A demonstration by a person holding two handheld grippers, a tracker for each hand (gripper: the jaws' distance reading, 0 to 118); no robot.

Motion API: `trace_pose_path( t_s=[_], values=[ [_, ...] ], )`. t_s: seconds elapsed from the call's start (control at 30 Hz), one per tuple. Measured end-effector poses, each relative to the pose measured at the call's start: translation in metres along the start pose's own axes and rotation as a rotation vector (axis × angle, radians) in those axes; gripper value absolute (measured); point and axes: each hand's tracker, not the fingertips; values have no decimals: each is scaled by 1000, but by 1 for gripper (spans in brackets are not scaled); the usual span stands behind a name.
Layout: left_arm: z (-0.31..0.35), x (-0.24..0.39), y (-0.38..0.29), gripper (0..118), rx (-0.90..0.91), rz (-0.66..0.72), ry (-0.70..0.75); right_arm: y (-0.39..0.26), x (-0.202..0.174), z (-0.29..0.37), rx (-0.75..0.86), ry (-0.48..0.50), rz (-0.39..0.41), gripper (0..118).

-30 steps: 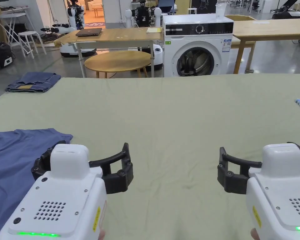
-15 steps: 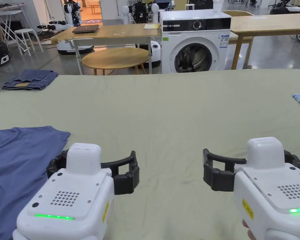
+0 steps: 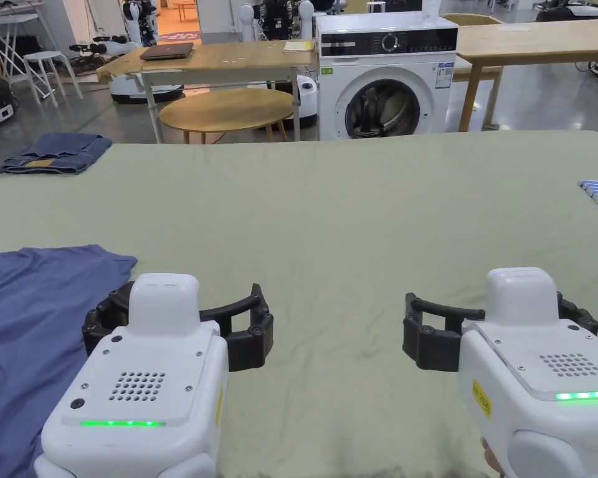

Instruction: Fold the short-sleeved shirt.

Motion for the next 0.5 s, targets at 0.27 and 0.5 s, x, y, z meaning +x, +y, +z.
trace_pose_path(
  t_s=[0.27,0.5],
  values=[
    [0,7,3,117,31,1,-17,1,2,3,45,-10,16,118],
    [6,11,9,97,50,41,-29,5,3,14,142,-43,53,114]
  ],
)
